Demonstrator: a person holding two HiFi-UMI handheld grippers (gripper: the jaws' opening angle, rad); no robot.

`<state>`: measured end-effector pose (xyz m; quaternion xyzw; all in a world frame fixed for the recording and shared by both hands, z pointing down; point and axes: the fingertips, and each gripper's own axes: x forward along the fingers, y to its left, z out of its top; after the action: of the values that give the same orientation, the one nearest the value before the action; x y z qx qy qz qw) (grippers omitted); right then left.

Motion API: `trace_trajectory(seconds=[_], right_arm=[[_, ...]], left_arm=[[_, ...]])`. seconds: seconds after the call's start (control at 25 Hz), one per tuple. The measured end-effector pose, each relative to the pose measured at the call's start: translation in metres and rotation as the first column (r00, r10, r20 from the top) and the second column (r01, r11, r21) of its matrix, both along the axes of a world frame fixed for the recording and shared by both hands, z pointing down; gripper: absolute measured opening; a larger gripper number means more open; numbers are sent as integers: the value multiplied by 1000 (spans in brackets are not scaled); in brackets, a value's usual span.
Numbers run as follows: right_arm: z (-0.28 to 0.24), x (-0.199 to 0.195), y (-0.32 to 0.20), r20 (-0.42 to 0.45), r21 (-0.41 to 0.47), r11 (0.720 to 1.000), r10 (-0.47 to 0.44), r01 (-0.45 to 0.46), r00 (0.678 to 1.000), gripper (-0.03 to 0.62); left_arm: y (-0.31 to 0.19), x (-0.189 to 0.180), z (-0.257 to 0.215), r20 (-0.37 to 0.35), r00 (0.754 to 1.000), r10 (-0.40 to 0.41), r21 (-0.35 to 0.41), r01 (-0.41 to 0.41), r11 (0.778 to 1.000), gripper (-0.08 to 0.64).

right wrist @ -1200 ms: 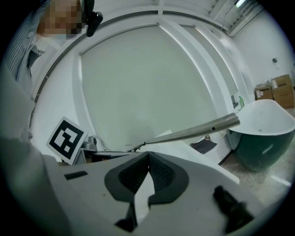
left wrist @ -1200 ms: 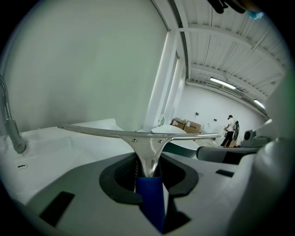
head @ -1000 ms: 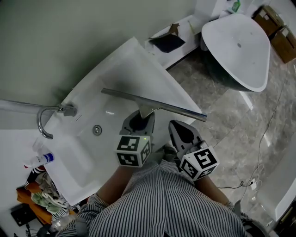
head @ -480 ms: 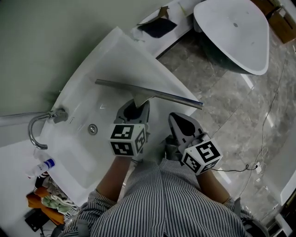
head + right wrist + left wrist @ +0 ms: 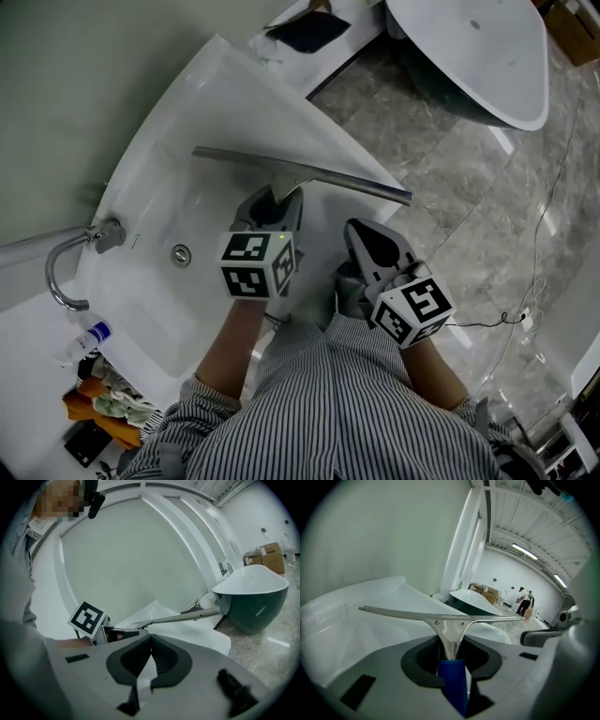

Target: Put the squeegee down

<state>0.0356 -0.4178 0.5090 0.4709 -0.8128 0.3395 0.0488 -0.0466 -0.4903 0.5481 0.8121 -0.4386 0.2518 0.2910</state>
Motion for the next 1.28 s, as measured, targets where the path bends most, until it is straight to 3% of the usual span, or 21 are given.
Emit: trace_trajectory(seconds=[0.48,0.88,1.28], right_arm=[[16,-2,7,51,-26,1000,10,-8,999,15],[21,11,11,60,-43,999,24,-21,998,15],[21,17,12,58,-44,999,33,-31,998,15]], left_arm=[[-5,10,22,20,1000,20,-45,-19,999,115],[-4,17,35,85,996,20,-68,-15,998,115],[-2,19,45,106,994,42,-111,-30,993,115]])
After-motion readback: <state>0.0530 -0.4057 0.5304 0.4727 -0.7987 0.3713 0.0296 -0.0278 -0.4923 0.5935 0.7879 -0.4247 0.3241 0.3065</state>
